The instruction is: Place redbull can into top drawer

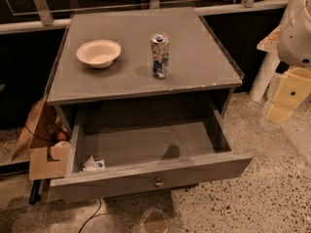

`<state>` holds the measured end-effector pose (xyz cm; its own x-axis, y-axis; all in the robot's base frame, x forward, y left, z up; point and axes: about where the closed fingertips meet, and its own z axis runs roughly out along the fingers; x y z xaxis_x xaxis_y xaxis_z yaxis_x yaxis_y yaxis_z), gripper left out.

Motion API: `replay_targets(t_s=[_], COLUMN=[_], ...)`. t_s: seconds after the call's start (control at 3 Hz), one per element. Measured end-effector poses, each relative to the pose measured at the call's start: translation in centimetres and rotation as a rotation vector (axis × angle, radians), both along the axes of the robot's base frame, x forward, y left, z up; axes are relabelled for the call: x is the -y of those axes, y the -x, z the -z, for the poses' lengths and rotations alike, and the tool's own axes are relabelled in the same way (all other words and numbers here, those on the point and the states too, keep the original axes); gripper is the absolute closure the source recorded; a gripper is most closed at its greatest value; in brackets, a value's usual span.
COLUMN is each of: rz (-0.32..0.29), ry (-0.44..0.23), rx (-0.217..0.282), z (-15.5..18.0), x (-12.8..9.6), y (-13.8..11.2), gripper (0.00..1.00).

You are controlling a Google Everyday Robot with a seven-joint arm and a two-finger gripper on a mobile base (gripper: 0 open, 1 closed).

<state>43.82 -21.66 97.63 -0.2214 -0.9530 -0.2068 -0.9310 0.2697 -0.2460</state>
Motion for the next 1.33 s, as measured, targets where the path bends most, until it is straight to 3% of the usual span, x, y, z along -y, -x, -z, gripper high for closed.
replay_targets(t_s=[0.33,0.67,1.33], rz=[0.0,0.025,0.05], ry=[0.0,-0.054,-0.188], rx=[0.0,0.035,0.133], z=[0.0,0.3,1.6], x=[0.0,-0.9,-4.9], y=[0.0,-2.0,-8.5], gripper=[0.0,0.0,0.0])
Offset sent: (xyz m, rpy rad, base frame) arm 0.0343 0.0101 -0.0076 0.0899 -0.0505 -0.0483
